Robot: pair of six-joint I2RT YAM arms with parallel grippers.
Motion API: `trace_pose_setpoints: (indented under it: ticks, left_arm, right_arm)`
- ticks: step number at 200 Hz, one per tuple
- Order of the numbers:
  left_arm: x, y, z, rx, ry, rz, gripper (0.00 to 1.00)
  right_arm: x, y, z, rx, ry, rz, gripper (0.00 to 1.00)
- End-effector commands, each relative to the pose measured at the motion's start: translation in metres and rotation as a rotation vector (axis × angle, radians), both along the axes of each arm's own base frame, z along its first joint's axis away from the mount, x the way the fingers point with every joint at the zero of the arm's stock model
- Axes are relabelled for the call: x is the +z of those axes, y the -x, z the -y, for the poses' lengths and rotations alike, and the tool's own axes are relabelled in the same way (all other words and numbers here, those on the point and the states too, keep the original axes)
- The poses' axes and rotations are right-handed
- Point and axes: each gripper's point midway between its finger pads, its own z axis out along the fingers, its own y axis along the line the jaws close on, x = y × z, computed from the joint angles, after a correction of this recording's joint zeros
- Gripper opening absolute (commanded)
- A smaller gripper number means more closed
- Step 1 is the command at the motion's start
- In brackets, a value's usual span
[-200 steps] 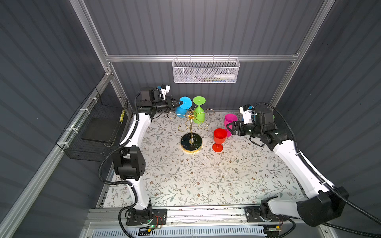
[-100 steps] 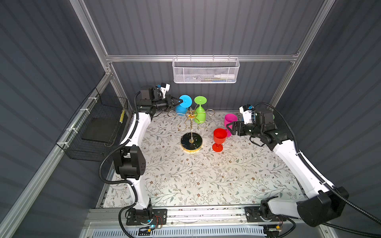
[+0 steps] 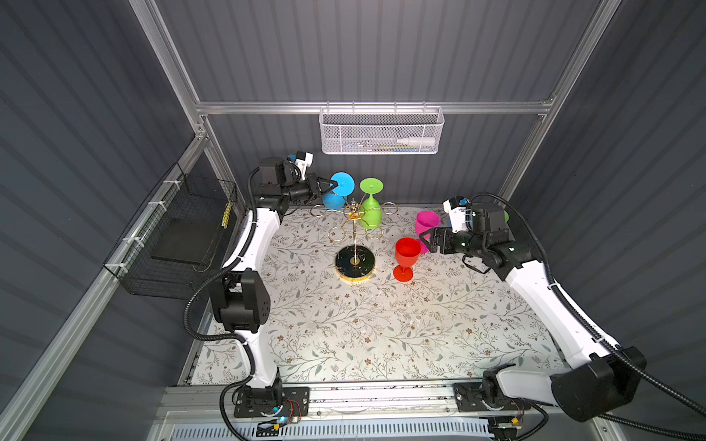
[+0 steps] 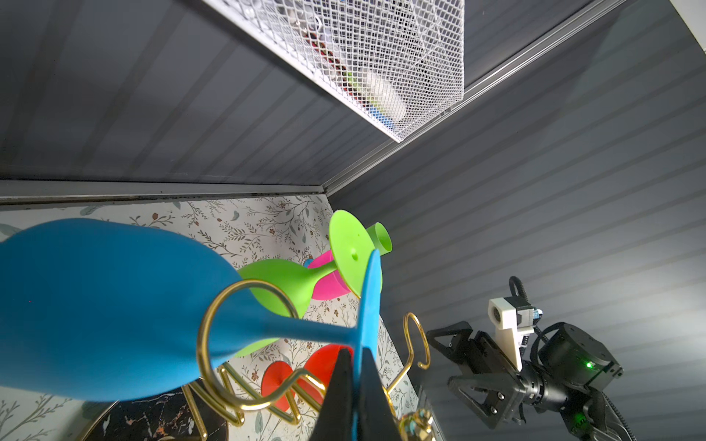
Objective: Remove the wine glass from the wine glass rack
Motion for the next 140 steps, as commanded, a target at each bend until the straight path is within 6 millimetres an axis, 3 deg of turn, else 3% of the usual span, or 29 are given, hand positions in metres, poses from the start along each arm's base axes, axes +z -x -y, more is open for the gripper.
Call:
trace_pose_setpoints:
  ticks: [1, 140]
  left_arm:
    - [0.011, 0.005, 0.001, -0.015, -0.008, 0.025, 0.0]
    - [0.007, 0.018, 0.02, -0.077, -0.03, 0.017, 0.0]
  right_arm:
    - [0.003, 0.002, 0.004, -0.003, 0.011, 0.016, 0.88]
    - [0.004, 0.001, 0.003, -0.005, 0.008, 0.018, 0.88]
